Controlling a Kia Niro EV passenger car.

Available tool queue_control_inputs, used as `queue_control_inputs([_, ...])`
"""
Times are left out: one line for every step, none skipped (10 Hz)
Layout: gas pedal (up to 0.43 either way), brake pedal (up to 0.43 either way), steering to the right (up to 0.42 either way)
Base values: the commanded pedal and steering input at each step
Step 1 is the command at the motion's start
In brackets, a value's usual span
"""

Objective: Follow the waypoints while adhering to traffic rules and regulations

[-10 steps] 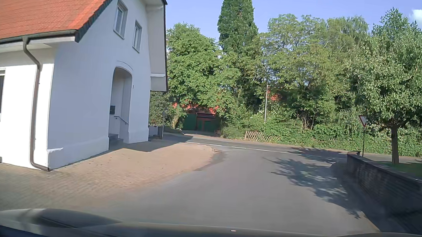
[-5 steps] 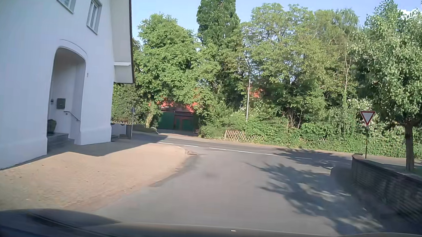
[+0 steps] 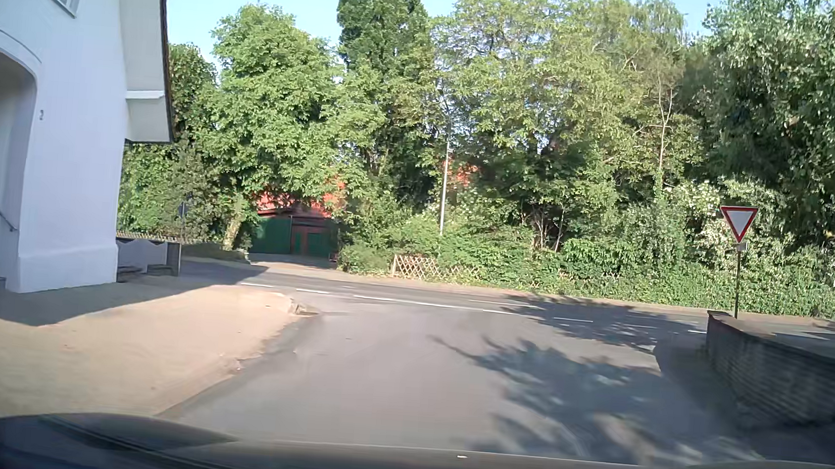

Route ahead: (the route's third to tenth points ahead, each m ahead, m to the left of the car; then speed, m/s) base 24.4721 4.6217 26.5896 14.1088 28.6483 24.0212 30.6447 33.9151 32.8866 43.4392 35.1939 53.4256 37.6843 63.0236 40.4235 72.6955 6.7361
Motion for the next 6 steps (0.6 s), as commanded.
queue_control_inputs([0.0,0.006,0.112])
queue_control_inputs([0.0,0.024,0.112])
queue_control_inputs([0.0,0.159,0.112])
queue_control_inputs([0.0,0.201,0.112])
queue_control_inputs([0.0,0.226,0.112])
queue_control_inputs([0.0,0.25,0.113])
